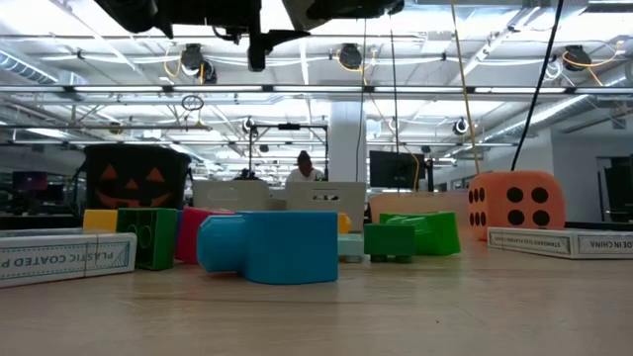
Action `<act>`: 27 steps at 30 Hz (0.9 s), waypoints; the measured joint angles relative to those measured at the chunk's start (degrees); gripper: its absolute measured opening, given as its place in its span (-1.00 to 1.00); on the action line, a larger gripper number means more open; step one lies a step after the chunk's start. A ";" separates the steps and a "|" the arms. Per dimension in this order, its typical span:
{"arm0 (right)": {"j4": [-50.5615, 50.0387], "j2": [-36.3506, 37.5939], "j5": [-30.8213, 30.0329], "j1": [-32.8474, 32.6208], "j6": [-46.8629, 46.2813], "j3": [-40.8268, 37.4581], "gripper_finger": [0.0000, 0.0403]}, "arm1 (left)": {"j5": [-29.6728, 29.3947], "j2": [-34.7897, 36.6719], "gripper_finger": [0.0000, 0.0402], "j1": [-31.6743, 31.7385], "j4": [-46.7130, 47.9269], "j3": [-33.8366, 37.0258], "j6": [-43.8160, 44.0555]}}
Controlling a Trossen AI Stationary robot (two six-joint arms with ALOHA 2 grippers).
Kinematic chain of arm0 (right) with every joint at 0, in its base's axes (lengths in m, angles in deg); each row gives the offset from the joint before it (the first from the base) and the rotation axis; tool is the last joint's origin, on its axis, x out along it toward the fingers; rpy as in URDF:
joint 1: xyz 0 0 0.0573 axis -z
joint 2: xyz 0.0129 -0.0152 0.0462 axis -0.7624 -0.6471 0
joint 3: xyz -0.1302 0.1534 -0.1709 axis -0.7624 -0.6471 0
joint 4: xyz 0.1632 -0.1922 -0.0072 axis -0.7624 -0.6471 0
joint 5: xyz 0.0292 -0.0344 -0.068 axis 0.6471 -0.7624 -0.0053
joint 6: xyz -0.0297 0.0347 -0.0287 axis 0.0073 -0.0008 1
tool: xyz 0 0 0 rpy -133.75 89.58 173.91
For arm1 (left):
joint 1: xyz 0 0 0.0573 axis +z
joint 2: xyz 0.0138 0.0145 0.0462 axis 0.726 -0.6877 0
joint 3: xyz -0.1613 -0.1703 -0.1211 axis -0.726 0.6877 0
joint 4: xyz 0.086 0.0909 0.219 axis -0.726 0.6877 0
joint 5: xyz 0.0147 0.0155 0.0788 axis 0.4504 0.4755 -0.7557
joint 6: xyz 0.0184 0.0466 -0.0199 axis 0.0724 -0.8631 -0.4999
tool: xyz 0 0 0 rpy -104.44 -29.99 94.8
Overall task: Pick & Place Toys
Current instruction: Put the brown deck of cards into the right gray bin
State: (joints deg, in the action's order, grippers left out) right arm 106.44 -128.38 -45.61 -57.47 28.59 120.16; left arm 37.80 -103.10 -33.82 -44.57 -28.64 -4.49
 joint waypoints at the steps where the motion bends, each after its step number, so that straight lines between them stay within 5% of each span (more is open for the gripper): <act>1: 0.81 -0.02 -0.42 -0.04 0.81 0.00 -0.06 | 0.10 0.06 0.46 0.02 0.95 -0.49 -0.14; 11: 2.40 0.04 -1.59 -0.22 4.96 -0.07 -0.62 | 0.47 0.11 0.56 0.11 3.30 -1.47 -0.68; 27: 8.07 1.34 -3.25 -4.03 13.58 -0.11 -0.71 | 1.54 0.08 0.76 0.22 0.74 -1.51 -3.51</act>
State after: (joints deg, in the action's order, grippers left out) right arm 114.51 -127.04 -48.86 -61.50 42.17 120.05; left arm 39.34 -103.01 -33.60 -43.82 -30.16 -7.99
